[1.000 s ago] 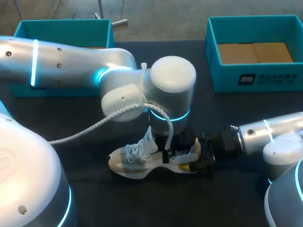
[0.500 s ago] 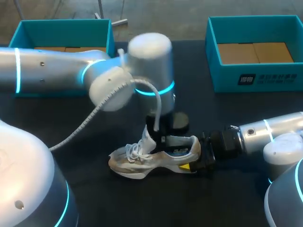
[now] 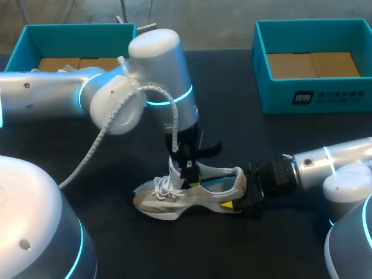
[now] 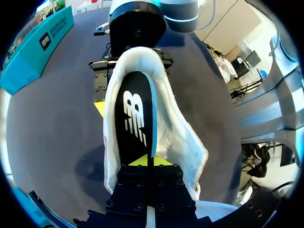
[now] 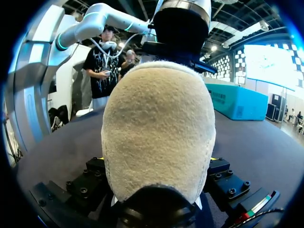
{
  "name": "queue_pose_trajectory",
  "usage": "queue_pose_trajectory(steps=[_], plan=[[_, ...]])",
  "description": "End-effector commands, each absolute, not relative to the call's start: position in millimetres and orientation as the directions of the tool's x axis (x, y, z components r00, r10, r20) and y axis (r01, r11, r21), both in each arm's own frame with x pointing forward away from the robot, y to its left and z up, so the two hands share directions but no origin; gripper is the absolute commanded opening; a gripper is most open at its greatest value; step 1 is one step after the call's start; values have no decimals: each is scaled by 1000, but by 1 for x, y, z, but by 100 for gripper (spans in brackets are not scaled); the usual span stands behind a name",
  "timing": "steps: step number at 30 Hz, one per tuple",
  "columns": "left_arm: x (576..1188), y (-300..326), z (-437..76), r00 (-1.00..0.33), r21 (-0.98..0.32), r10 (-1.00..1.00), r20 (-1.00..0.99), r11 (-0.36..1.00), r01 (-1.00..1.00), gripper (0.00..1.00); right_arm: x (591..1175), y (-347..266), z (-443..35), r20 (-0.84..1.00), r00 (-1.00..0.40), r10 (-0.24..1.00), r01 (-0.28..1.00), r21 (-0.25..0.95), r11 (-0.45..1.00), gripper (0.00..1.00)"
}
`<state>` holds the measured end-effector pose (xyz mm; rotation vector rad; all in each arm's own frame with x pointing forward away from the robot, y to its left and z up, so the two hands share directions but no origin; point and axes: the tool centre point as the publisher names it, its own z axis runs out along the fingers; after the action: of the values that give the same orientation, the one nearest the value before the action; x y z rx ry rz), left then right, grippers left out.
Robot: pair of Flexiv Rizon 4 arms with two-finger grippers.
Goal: Take the shoe out of the shoebox, open the shoe tongue, remove and reinsert the insole, then place the shoe into the shoebox
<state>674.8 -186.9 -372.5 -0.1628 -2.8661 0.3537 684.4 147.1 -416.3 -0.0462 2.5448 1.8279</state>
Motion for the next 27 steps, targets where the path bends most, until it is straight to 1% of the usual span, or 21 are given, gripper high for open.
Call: queue_pose_trajectory(steps=[1, 8, 14, 27], plan=[[671, -184, -368, -963, -267, 146, 224, 960, 83, 0, 684, 149, -416, -23, -1000, -19, -28, 946, 324, 0], [667, -188, -358, -968, -284, 162, 191, 953, 103, 0, 684, 149, -416, -23, -1000, -19, -28, 946, 324, 0], [661, -190, -348, -983, -289, 149, 111, 951, 111, 0, 684, 149, -416, -23, -1000, -19, -28, 946, 324, 0], [665, -179, -345, -988, -301, 114, 101, 950, 79, 0, 684, 149, -416, -23, -1000, -19, -28, 946, 324, 0]])
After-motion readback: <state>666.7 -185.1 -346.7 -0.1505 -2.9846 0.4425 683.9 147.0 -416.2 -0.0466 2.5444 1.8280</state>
